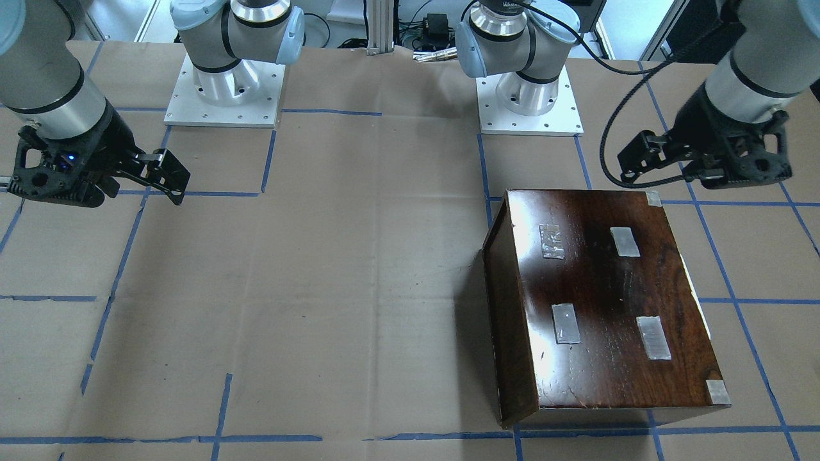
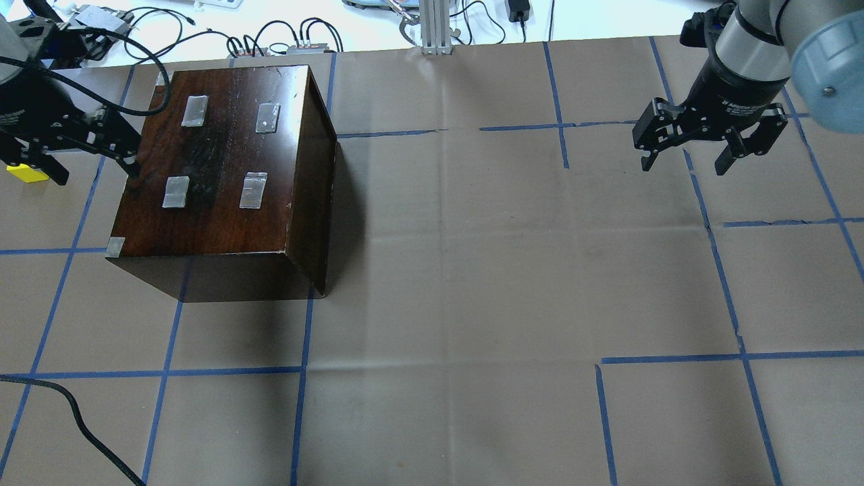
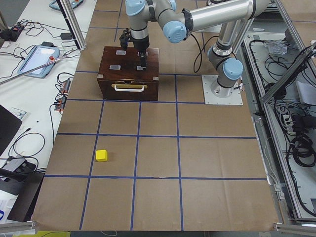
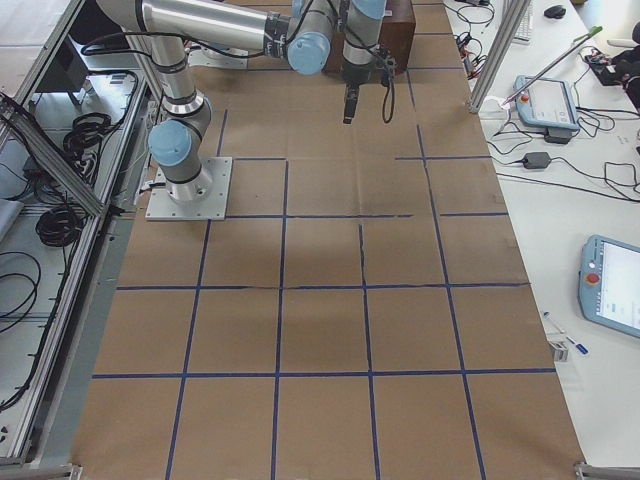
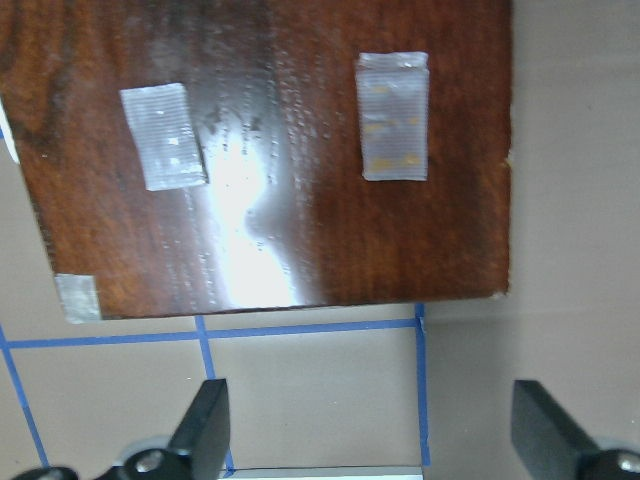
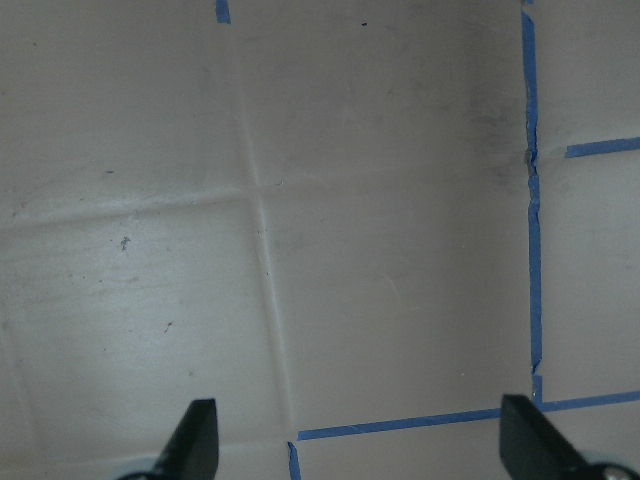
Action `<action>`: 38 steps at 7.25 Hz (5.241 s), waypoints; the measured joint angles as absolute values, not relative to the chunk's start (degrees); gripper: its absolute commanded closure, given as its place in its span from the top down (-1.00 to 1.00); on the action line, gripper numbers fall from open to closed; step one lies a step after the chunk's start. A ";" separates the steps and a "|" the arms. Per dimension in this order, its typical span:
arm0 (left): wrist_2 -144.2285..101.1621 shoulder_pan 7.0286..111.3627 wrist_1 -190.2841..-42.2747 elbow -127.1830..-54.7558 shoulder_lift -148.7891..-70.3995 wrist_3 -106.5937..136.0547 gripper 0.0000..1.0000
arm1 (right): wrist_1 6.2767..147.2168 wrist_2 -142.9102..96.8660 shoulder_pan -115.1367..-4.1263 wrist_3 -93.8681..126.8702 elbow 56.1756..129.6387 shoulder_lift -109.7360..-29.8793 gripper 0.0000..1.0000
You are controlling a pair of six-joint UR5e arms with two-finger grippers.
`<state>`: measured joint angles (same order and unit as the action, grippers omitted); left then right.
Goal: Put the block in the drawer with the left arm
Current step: 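Lower the left gripper beside the cabinet to the white drawer handle, then hook the drawer handle with the left gripper and pull the drawer open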
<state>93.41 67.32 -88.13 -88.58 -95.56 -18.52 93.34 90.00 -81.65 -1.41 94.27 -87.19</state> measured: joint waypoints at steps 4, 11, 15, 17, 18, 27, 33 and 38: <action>90.27 59.00 -83.00 -85.30 -104.26 -28.69 0.98 | 93.34 90.00 -81.65 -1.41 94.29 -87.19 1.00; 73.19 53.18 -83.59 -87.27 -111.03 -36.50 0.98 | 93.34 90.00 -81.65 -1.41 94.28 -87.19 1.00; 71.69 53.19 -82.85 -86.96 -113.16 -36.57 0.98 | 93.34 89.96 -81.65 -1.41 94.23 -87.19 1.00; 71.48 53.48 -81.40 -86.83 -113.70 -36.47 0.97 | 93.34 89.99 -81.65 -1.40 94.22 -87.19 1.00; 70.81 53.70 -80.39 -87.01 -113.77 -36.42 0.97 | 93.34 90.00 -81.65 -1.41 94.22 -87.19 1.00; 72.03 53.98 -79.54 -87.35 -114.76 -37.18 0.96 | 93.34 90.00 -81.65 -1.41 94.28 -87.19 1.00; 81.33 53.56 -77.20 -86.27 -114.55 -37.18 0.96 | 93.34 90.00 -81.65 -1.41 94.28 -87.19 1.00; 83.92 50.03 -76.48 -85.55 -114.77 -37.79 0.96 | 93.34 90.00 -81.65 -1.41 94.28 -87.19 1.00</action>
<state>83.92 50.03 -76.48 -85.55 -114.77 -37.79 93.34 90.00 -81.65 -1.41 94.28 -87.19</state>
